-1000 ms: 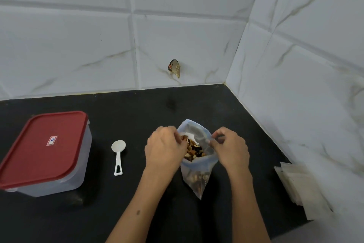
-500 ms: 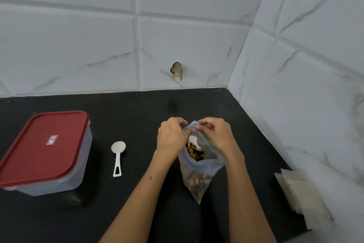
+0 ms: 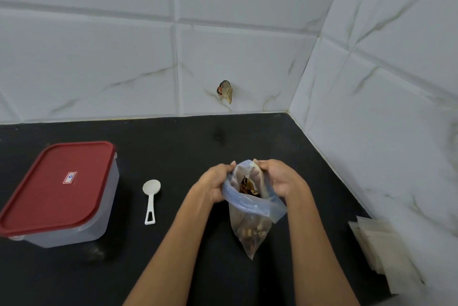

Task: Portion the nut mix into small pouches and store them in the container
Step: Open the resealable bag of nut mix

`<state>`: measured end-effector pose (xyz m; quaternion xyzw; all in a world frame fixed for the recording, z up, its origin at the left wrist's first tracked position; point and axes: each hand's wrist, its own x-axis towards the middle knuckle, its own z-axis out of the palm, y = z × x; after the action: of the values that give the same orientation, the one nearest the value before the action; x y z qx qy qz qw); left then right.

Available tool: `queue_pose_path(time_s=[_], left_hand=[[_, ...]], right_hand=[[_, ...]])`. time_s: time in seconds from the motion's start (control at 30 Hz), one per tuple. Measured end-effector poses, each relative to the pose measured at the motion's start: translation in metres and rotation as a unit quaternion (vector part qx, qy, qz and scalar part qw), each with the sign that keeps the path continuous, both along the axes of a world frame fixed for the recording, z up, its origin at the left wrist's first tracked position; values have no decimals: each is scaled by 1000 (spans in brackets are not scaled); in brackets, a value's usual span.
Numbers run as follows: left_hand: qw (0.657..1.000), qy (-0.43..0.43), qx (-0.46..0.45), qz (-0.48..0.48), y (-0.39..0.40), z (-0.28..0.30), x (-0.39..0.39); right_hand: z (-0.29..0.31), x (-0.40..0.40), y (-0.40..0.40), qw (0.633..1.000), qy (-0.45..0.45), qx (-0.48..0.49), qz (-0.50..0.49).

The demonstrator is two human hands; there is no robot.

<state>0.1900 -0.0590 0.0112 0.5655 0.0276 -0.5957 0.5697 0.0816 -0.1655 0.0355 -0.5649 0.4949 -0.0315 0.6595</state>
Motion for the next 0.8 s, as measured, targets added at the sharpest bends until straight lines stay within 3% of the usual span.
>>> queue_pose_path(time_s=[0.23,0.47,0.57,0.67,0.8], left_hand=[[993,-100,15,63,-9,-18,-9],[944,-325,56,29,-4,-18,-5],[910,-400,105,-33,6,-10,-6],[891,-420,142,-97,19,-1,-16],[906,-388,135,-100,31,4,-27]], right_hand=[[-6,3,4,997,41,35,-46],[-16,-12,4,974,78,-213,-22],[-17,-33,9,946,191,-262,-25],[-8,-57,19,946,234,-218,-43],[7,-67,34,972,190,-136,-32]])
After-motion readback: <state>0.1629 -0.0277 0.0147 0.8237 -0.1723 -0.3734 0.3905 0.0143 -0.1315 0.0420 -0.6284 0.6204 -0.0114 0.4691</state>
